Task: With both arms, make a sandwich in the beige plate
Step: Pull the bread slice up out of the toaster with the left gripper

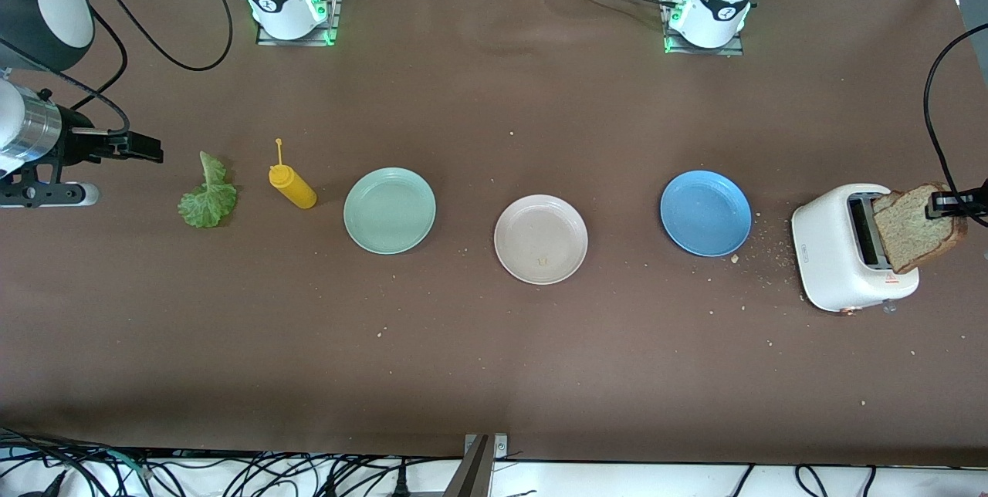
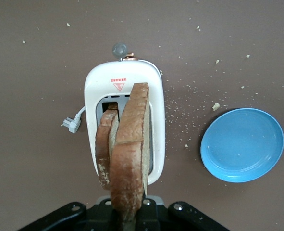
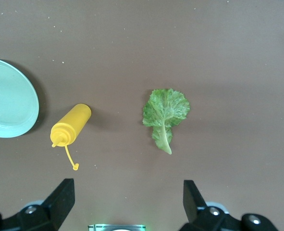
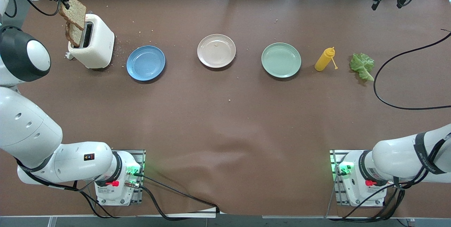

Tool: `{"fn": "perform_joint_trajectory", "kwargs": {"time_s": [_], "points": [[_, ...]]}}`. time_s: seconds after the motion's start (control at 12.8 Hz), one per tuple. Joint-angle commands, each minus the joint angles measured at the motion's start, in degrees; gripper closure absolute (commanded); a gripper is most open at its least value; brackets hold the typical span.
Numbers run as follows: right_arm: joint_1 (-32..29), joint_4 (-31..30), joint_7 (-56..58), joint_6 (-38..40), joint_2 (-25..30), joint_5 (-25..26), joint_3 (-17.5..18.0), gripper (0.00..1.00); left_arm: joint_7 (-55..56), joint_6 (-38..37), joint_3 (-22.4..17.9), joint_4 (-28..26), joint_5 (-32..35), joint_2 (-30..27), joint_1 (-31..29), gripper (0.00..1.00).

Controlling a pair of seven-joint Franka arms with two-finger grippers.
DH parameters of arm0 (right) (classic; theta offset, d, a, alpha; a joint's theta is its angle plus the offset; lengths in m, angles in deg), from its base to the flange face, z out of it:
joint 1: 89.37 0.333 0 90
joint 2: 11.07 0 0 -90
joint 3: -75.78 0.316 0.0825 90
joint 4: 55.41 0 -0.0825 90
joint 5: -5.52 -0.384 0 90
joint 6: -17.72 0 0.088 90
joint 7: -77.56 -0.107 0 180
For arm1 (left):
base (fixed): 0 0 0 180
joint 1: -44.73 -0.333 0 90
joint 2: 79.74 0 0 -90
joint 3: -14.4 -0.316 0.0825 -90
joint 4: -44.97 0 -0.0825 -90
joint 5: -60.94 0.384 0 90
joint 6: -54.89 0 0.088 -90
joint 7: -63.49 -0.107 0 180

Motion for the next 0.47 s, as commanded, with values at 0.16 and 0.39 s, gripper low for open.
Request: {"fn": "perform_joint_trajectory", "kwargs": {"time_s": [0.16, 0.39], "points": [[-0.1, -0.2, -0.1, 0.4, 0.2, 0.1, 0.3, 0.00, 3.8, -2.4, 3.0, 0.2, -9.8, 0.3, 2.4, 1.00], [-0.1, -0.2, -0.7, 0.4, 0.0, 0.4, 0.3, 0.00, 8.2, -3.9, 4.9, 0.2, -24.4, 4.1, 5.8, 1.00]]}}
